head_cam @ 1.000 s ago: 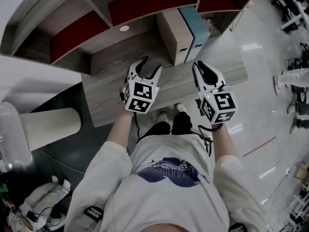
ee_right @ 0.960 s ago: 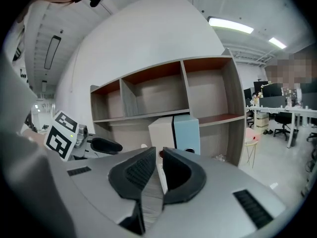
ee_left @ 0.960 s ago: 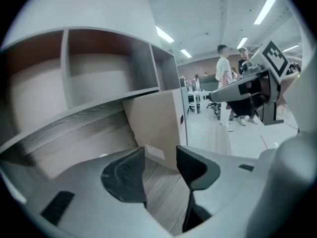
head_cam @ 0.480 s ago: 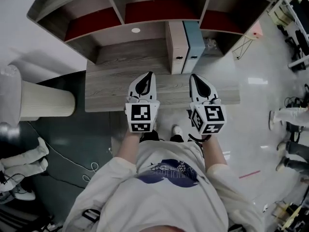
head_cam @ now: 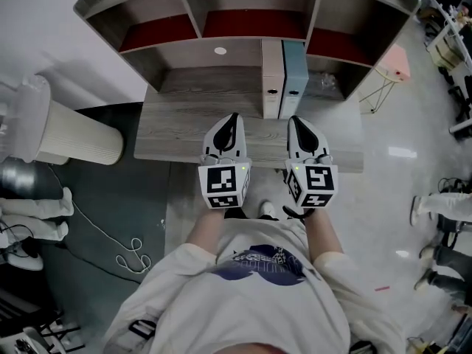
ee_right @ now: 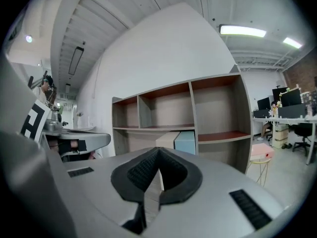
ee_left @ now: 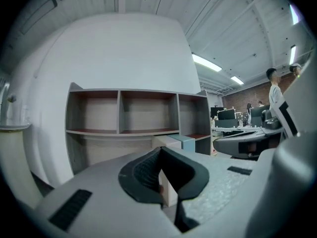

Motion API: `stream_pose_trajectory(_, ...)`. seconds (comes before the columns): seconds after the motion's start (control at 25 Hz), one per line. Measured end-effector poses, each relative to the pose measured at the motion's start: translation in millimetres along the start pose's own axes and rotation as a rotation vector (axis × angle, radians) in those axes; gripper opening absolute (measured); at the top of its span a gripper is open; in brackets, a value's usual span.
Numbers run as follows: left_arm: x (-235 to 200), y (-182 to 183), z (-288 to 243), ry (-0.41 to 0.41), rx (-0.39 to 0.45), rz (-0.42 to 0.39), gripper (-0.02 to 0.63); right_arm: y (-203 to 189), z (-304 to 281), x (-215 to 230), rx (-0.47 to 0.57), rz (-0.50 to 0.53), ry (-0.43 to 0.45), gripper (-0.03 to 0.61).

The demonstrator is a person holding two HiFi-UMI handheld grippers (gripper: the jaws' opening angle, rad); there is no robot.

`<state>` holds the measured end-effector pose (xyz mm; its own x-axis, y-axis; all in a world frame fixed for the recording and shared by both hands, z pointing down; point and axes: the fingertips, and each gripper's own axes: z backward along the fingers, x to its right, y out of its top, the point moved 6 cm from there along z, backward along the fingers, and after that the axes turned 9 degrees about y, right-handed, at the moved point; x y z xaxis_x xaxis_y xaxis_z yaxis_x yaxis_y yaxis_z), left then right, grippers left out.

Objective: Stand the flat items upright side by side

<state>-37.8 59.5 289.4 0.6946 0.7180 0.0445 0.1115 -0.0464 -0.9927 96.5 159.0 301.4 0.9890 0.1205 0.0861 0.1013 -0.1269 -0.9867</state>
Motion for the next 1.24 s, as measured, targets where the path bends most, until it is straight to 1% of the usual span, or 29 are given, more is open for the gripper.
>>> stream_pose_trajectory(0.16,3.7,8.1,6.2,0.020,0.029,0.014,0.006,5.7,6.1,-2.1,0.049,0.059,-0.001,-0.002)
stream_pose_trajectory(0.32,1.5,9.6,6.8,0.028,0.031,0.021,0.006,6.7,6.3,-2.2,0.053,0.105,-0.012,-0.002)
stream_pose_trajectory(0.96,-4.4,7.9,16.2,0.046,0.012,0.013,0.006,11.5,18.2,4.0,0.085,0.128,-0.010,-0.002)
stream_pose_trajectory(1.24,-3.2,5.0,15.0,0.051,0.006,0.015,0.006,12.0,18.3,4.8,0.102,0.129,0.007,-0.002)
